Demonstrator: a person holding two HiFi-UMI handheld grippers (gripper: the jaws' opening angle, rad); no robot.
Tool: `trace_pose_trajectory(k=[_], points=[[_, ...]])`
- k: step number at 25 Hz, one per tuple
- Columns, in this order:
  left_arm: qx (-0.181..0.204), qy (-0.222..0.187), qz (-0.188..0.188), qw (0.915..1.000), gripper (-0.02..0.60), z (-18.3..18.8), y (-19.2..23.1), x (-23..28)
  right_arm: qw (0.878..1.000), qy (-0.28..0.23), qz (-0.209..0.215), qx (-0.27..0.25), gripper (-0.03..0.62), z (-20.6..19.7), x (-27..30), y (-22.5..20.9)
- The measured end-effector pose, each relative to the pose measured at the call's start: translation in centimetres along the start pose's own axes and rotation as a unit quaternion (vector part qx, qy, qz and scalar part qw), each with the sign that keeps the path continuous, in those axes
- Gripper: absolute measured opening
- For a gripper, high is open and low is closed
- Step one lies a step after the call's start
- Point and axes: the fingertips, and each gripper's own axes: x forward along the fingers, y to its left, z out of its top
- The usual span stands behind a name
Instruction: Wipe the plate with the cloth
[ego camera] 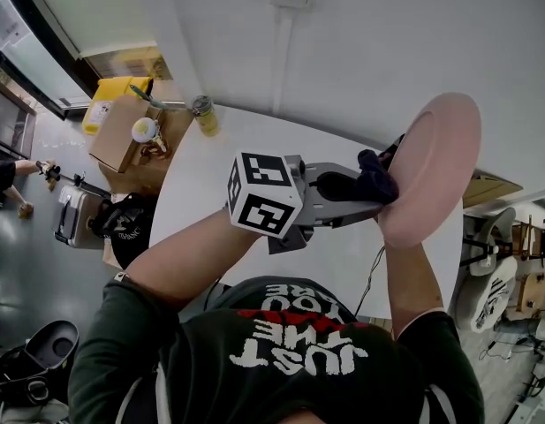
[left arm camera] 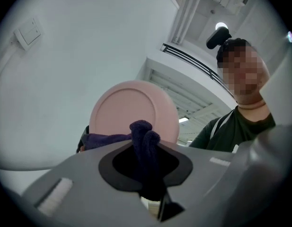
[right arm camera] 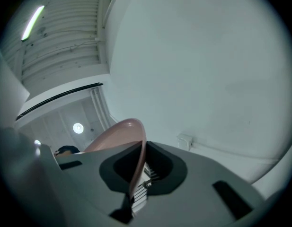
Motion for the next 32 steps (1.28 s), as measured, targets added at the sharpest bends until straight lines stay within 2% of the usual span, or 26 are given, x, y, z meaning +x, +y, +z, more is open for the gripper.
trace_pose_trajectory(k=[4, 14, 20, 23, 27, 32], points=[[0.005, 0.027, 0.022, 0.9994, 0.06, -2.0, 1.2, 0.4, 1.0, 0.003, 0.003, -0.007, 0.014, 0.1, 0.2, 0.1], [0.007, 0.012, 0.074, 0.9972, 0.06, -1.1, 4.2, 0.2, 1.0, 0.005, 0.017, -0.018, 0.014, 0.2, 1.1, 0.6], [-0.02, -0.003, 0.069, 0.9974, 0.06, -1.2, 5.2, -0.7, 0.999, 0.004, 0.029, -0.023, 0.014, 0.3, 1.6, 0.9], [-0.034, -0.004, 0.077, 0.9965, 0.06, -2.0, 5.8, -1.4, 0.999, 0.012, 0.017, -0.036, 0.014, 0.3, 1.5, 0.7], [-0.049, -0.009, 0.091, 0.9946, 0.06, -2.4, 6.8, -2.3, 0.997, 0.04, -0.021, -0.066, 0.014, 0.1, 0.8, -0.2], [-0.06, -0.035, 0.092, 0.9933, 0.06, -1.3, 7.6, -2.6, 0.998, 0.04, -0.02, -0.052, 0.014, -0.5, 0.1, -0.5]])
